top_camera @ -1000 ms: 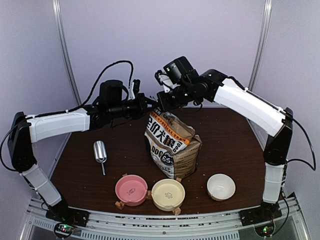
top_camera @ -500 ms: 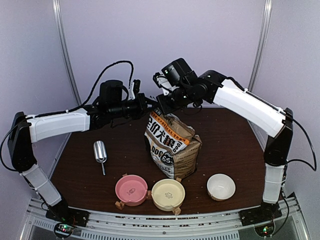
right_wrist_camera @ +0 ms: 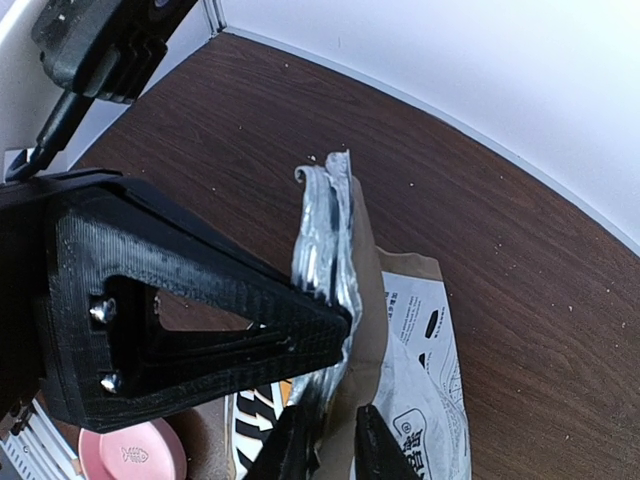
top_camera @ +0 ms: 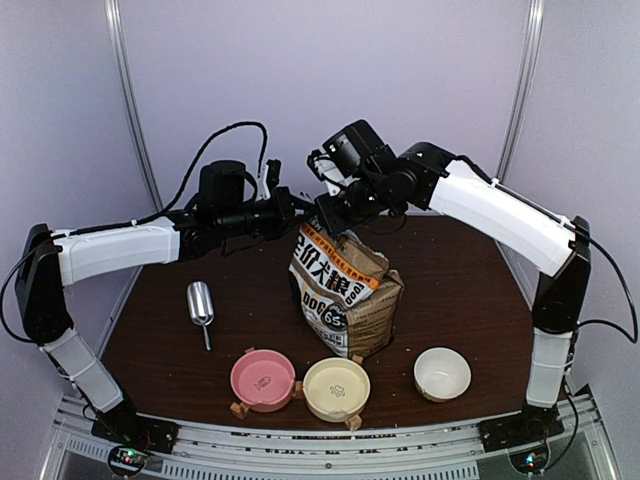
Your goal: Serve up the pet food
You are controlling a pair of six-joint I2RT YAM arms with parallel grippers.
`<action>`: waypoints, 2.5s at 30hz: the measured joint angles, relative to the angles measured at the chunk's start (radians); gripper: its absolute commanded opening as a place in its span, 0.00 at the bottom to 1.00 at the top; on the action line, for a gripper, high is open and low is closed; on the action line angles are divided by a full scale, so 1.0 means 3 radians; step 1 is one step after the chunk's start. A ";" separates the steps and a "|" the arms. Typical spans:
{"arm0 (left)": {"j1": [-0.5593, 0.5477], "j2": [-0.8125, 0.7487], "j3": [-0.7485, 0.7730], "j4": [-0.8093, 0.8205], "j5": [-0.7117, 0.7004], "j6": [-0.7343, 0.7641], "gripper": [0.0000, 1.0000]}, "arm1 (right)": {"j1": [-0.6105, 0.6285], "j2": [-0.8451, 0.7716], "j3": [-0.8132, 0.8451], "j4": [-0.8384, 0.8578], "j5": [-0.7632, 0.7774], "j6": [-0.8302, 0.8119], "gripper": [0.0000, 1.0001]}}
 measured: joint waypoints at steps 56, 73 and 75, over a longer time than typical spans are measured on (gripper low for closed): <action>-0.0088 -0.0191 -0.0181 -0.0137 -0.0249 0.0150 0.00 | 0.0146 0.0328 0.0487 -0.0388 0.1583 0.0153 0.00; -0.0089 -0.0622 -0.0045 -0.1015 -0.0502 0.0490 0.20 | -0.0031 0.0202 0.0486 -0.0385 0.1013 0.0092 0.00; -0.0088 -0.0629 0.0006 -0.1108 -0.0502 0.0557 0.36 | -0.0065 0.0178 0.0486 -0.0393 0.0902 0.0067 0.09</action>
